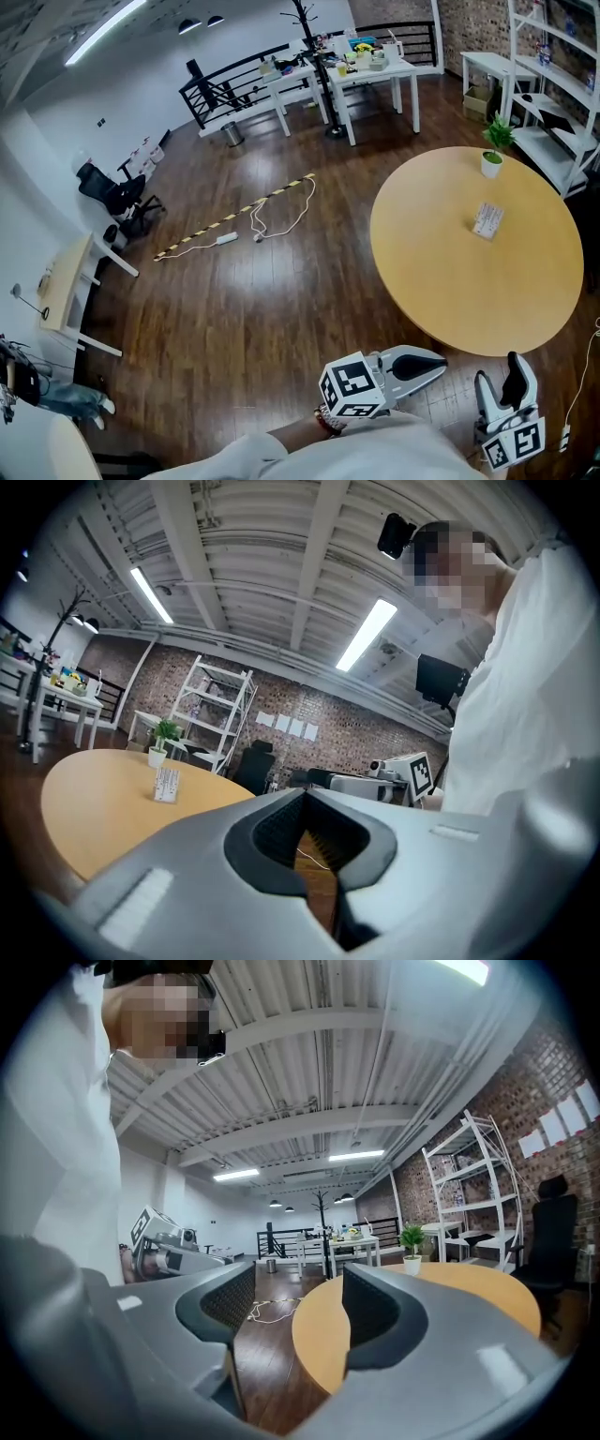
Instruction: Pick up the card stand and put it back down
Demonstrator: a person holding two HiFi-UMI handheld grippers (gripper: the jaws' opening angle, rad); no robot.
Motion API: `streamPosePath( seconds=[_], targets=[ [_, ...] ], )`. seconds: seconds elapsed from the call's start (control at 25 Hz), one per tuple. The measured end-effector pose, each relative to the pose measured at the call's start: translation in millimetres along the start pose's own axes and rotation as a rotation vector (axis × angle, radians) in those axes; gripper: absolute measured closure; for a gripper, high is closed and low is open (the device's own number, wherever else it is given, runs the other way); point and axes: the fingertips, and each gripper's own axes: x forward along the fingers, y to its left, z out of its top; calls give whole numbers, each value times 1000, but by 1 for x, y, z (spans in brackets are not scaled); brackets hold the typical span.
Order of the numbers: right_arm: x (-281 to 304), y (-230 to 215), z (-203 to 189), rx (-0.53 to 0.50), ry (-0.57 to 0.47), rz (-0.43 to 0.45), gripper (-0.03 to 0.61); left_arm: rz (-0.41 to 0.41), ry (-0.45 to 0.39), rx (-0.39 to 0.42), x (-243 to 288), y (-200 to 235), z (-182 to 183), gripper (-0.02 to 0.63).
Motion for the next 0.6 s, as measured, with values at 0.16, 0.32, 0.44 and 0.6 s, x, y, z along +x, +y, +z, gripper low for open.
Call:
streamPosePath(
  seconds=[0.16,0.32,0.44,0.6],
  targets=[
    [-8,-2,12,6,11,38,296,-31,2,-23,26,-13,3,623],
    [-7,13,3,7,22,103,295,-36,29,-27,30,-17,-9,623],
    [-1,30,2,5,17,140,295,-9,34,-11,17,-18,-11,621],
    [11,27,17,-33,-4,170,295,19,-1,-15,10,-10,0,623]
  ],
)
